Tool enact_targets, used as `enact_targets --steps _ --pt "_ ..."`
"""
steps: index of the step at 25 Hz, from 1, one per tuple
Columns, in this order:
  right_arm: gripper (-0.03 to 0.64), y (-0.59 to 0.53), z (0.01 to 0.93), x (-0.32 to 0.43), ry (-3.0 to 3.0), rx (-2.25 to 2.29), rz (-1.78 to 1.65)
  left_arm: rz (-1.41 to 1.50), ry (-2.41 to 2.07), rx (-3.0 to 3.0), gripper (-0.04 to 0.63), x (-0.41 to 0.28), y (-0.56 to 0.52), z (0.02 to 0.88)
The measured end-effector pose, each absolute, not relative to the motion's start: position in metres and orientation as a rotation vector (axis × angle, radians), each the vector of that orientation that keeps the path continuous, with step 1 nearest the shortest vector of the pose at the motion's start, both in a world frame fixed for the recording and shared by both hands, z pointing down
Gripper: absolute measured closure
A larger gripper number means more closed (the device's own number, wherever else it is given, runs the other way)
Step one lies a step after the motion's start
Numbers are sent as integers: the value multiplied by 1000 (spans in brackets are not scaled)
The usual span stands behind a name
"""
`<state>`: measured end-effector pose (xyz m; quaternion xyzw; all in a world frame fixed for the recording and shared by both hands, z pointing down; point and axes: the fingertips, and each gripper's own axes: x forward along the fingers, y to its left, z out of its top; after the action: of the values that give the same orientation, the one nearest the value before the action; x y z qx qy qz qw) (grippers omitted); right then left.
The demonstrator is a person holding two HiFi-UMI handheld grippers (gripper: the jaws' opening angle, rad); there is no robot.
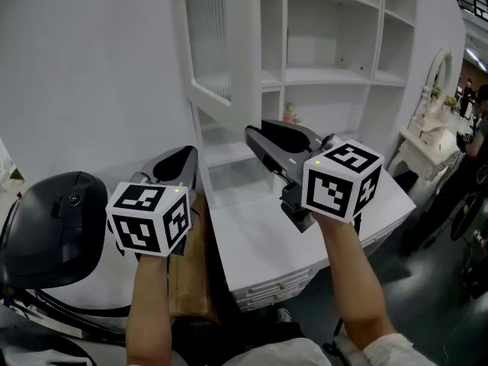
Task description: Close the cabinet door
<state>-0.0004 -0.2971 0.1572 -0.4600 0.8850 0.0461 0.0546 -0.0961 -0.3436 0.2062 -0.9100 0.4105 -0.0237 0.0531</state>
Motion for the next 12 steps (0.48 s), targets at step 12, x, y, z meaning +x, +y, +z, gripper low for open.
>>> enact_targets --steps 12 --pt "549 -318 157 52 2637 -1468 155 -66 1189 -2773 597 -46 -369 202"
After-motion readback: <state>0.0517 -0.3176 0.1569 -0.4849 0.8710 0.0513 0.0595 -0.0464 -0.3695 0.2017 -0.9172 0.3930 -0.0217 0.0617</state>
